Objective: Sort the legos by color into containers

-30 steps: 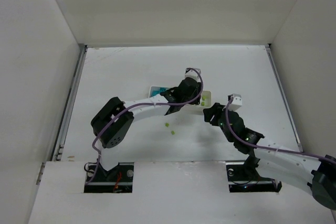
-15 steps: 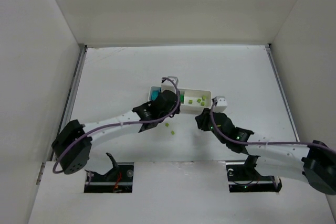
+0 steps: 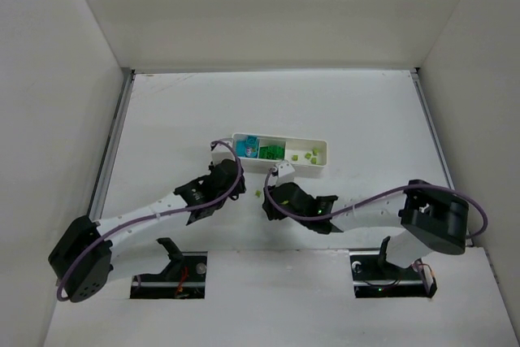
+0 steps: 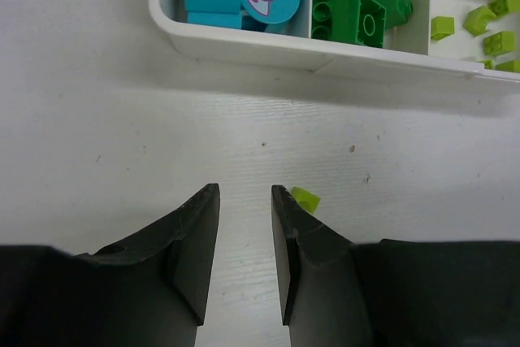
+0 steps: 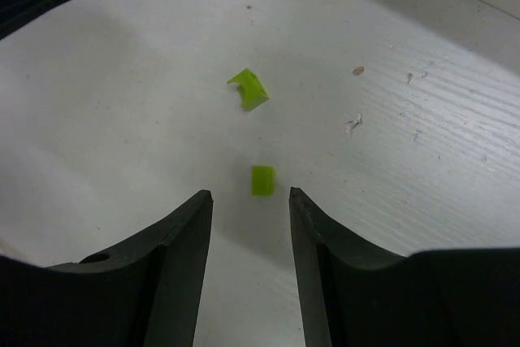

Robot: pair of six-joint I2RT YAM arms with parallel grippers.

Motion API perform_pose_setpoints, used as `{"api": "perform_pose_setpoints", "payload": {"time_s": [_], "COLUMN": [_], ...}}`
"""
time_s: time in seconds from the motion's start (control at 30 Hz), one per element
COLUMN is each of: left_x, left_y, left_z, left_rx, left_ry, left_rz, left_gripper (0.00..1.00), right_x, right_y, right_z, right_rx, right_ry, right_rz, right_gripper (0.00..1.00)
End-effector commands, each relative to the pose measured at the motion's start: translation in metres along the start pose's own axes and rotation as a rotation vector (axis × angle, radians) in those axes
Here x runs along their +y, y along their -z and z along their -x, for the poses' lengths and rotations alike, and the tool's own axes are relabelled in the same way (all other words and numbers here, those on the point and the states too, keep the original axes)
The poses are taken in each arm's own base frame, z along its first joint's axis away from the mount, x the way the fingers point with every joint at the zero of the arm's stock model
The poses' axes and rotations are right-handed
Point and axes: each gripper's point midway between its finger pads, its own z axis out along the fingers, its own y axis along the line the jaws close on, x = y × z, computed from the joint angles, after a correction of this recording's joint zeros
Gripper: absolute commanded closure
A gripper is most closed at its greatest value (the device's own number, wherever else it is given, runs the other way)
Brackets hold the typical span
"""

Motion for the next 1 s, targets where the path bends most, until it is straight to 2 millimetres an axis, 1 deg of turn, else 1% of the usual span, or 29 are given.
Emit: {"api": "perform_pose_setpoints", "payload": {"time_s": [0.0,0.07,0.17,0.3,0.43,0.5,0.57,0.6,0.63,0.67,0.8,0.87,0.97], "left_x": [0.006,0.01,0.016,0.02,0.016,0.014,0.007,0.002,-0.004,-0.009,-0.027,-0.032,-0.044], "left_y": [0.005,0.005,0.004,0.003,0.005,0.005,0.005,0.004,0.003,0.002,-0.005,-0.011,-0.014], "left_z": [0.005,0.001,-0.005,-0.009,-0.008,-0.008,-0.01,-0.012,-0.015,-0.017,-0.023,-0.025,-0.024], "left_rx": [-0.023,-0.012,-0.003,0.009,0.016,0.021,0.043,0.056,0.07,0.077,0.09,0.084,0.082], "left_ry": [0.058,0.068,0.076,0.091,0.101,0.106,0.106,0.108,0.105,0.101,0.052,0.026,0.01], "left_rz": [-0.01,-0.011,-0.006,-0.01,-0.034,-0.037,-0.051,-0.062,-0.076,-0.082,-0.101,-0.098,-0.113], "left_gripper": [0.71,0.71,0.71,0.71,0.7,0.69,0.67,0.66,0.65,0.65,0.63,0.62,0.6], "right_x": [0.009,0.005,0.004,-0.001,-0.003,0.001,0.009,0.008,0.002,-0.01,-0.061,-0.085,-0.11], "right_y": [-0.008,-0.013,-0.02,-0.025,-0.025,-0.019,-0.006,-0.001,0.004,0.008,0.016,0.018,0.019], "right_z": [0.019,0.012,0.002,-0.004,-0.008,0.004,0.024,0.035,0.048,0.064,0.108,0.125,0.142], "right_rx": [-0.048,-0.019,0.008,0.013,0.025,-0.007,-0.061,-0.089,-0.119,-0.151,-0.234,-0.264,-0.299], "right_ry": [0.018,0.042,0.068,0.095,0.122,0.1,0.067,0.049,0.03,0.011,-0.05,-0.085,-0.119], "right_rz": [-0.032,-0.064,-0.088,-0.142,-0.179,-0.165,-0.127,-0.119,-0.123,-0.138,-0.231,-0.275,-0.323], "right_gripper": [0.52,0.53,0.55,0.62,0.79,0.82,0.82,0.82,0.82,0.82,0.8,0.8,0.79]}}
